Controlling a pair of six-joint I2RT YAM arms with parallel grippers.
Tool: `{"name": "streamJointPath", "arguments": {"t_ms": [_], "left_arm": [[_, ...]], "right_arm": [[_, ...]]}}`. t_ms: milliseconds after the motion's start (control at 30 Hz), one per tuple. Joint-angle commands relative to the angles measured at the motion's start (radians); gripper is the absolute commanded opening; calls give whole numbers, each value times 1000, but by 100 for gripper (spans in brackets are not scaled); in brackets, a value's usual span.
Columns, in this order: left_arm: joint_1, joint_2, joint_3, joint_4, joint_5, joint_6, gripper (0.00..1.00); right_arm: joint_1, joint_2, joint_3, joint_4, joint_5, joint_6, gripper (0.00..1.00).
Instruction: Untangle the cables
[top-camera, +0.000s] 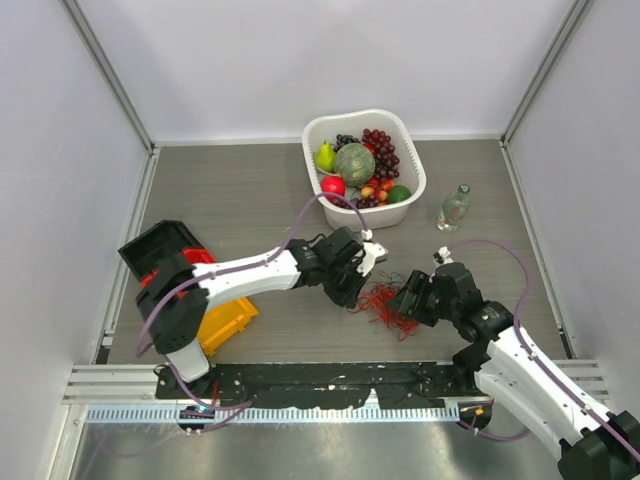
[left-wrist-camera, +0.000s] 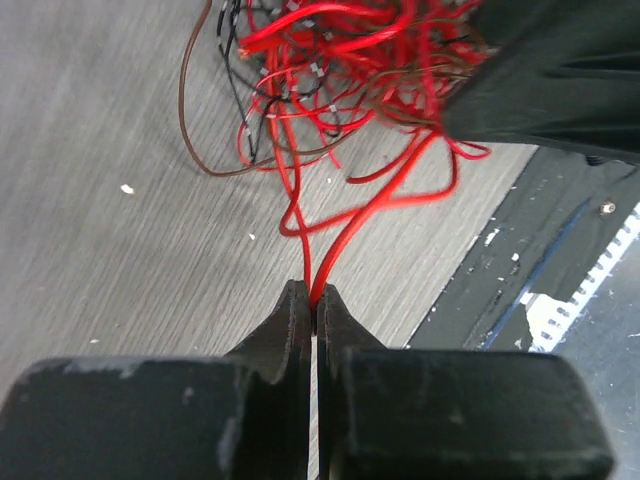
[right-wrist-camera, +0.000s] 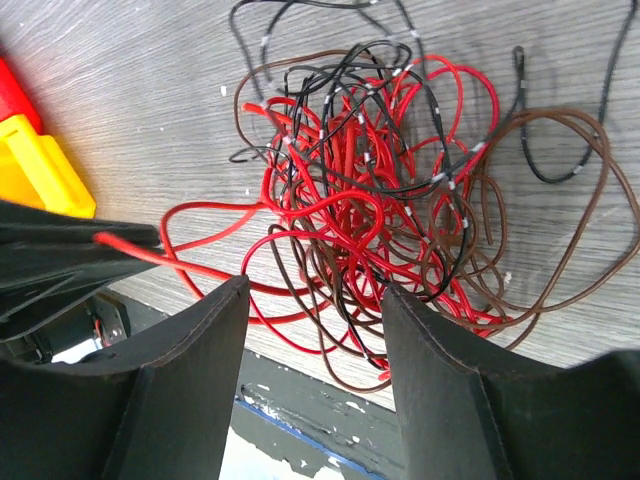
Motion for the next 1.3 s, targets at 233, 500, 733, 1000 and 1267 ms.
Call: {"name": "streamJointPath", "arguments": {"t_ms": [233,500,733,1000,1267], "left_arm": [[-6,-520,-180,352,80,97,0],[-7,-587,-114,385,123,-8,0],[-6,-616,52,388,-142,-166,0],[-4,-507,248,253,-350,-193,0],[2,-472,332,305,-270,-246,0]], "right_arm": [[40,103,-35,290,-105,18,61],[86,291,12,400,43,35,59],[85,301,101,169,408,-57,59],[152,215,439,-190,548,-156,59],[198,57,212,310,-4,-83,62]]}}
